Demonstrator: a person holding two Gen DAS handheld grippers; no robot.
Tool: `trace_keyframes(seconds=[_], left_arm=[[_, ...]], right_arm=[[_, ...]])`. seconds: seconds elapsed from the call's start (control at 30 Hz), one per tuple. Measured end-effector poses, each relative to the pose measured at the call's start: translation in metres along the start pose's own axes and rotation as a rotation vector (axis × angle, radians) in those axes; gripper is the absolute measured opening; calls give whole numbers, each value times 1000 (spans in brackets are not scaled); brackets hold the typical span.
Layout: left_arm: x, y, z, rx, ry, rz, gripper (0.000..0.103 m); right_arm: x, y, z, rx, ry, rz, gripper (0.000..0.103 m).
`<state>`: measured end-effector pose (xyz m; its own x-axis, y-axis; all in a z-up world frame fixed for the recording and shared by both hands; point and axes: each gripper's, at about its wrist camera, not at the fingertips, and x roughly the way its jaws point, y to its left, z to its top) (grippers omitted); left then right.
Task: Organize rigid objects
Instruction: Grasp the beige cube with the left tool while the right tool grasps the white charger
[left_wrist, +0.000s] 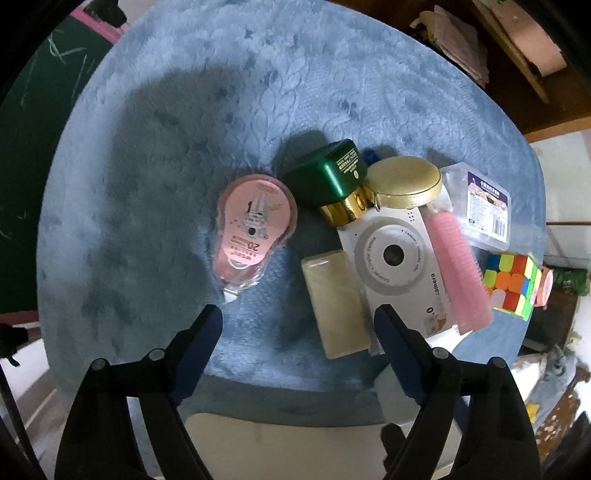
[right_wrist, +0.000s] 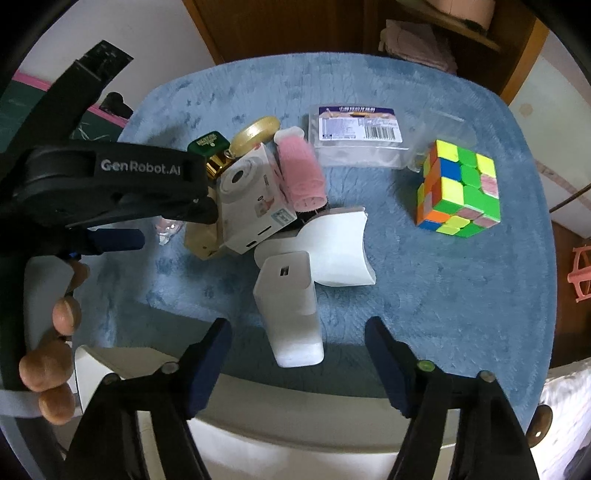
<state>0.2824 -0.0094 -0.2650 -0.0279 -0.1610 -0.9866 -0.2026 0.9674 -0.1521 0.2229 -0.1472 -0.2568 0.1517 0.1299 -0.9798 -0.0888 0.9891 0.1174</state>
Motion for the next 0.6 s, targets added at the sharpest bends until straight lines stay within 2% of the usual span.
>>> trace_keyframes(seconds=[0.1, 0.13, 0.2, 0.27, 0.37, 0.6], left_arm=[[1, 3, 2, -23, 0, -3, 83], [2, 4, 3, -27, -2, 2, 77], [2, 6, 6, -42, -4, -8, 71], [1, 10, 7, -58, -3, -25, 56], [3, 13, 13, -63, 7, -29, 46], [12, 27, 9, -94, 16, -80, 44]], right_arm=[[6, 1, 4, 8, 29, 8, 61], [8, 2, 5, 7, 34, 7, 57], [13, 1, 6, 13, 49, 8, 53], [19, 1, 7, 19, 68, 9, 46], [25, 1, 7, 20, 91, -2, 39], [35, 5, 8, 19, 111, -11, 35]])
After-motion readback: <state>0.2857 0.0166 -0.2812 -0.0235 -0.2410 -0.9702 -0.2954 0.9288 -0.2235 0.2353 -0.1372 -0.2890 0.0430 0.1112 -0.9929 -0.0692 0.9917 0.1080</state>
